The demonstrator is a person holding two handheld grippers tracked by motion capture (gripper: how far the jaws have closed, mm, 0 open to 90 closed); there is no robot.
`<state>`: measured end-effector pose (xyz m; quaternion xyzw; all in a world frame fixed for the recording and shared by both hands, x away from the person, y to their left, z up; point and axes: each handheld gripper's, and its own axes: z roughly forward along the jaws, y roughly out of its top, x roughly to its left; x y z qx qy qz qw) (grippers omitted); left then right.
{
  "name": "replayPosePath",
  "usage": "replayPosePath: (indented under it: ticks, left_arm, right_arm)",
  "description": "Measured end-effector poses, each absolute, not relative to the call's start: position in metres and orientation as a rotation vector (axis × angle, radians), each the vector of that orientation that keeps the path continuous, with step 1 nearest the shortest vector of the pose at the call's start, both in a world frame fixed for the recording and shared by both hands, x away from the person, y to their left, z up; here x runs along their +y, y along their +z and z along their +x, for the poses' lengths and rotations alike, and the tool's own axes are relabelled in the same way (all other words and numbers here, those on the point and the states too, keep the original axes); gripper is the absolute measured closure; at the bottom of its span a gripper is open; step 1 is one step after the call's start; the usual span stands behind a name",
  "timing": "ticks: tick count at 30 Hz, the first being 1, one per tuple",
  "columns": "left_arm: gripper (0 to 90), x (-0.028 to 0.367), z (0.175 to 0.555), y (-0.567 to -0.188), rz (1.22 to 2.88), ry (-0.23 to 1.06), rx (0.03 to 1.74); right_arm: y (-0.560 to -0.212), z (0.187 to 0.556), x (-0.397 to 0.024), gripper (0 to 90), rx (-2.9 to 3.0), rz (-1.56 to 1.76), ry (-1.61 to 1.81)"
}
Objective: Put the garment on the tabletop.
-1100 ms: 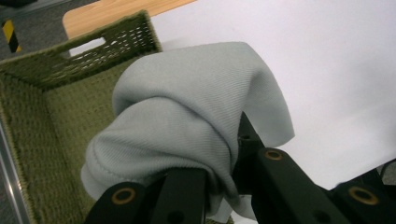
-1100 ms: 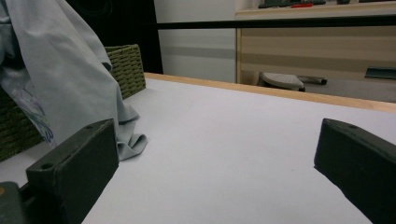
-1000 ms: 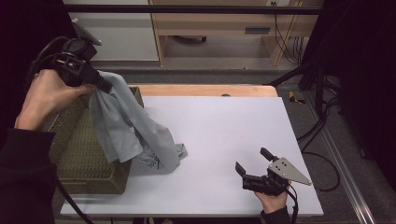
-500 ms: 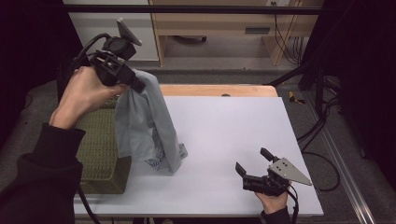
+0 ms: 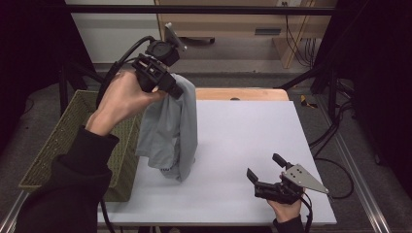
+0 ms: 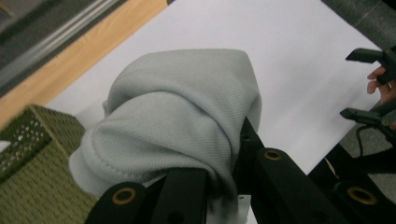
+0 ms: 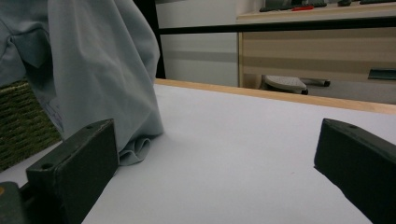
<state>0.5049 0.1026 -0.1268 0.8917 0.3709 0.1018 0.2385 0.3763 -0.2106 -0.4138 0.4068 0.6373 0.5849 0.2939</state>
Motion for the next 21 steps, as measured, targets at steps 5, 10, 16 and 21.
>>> replayPosePath:
  ticks: [5,10,16,21]
  left_arm:
    - [84.8,0.088,0.499,-0.124,2.467,0.270,0.941]
    - [84.8,0.077,0.498,-0.132,2.470,0.262,0.890]
    - [84.8,0.065,0.500,-0.153,2.491,0.236,0.862]
    - [84.7,0.060,0.503,-0.174,2.508,0.217,0.825]
  right_arm:
    - [-0.413,0.376,-0.210,0.1,1.693,1.103,1.567]
    - [-0.413,0.376,-0.212,0.1,1.694,1.078,1.561]
    - [-0.413,0.376,-0.213,0.1,1.696,1.073,1.556]
    - [-0.414,0.376,-0.212,0.1,1.699,1.086,1.558]
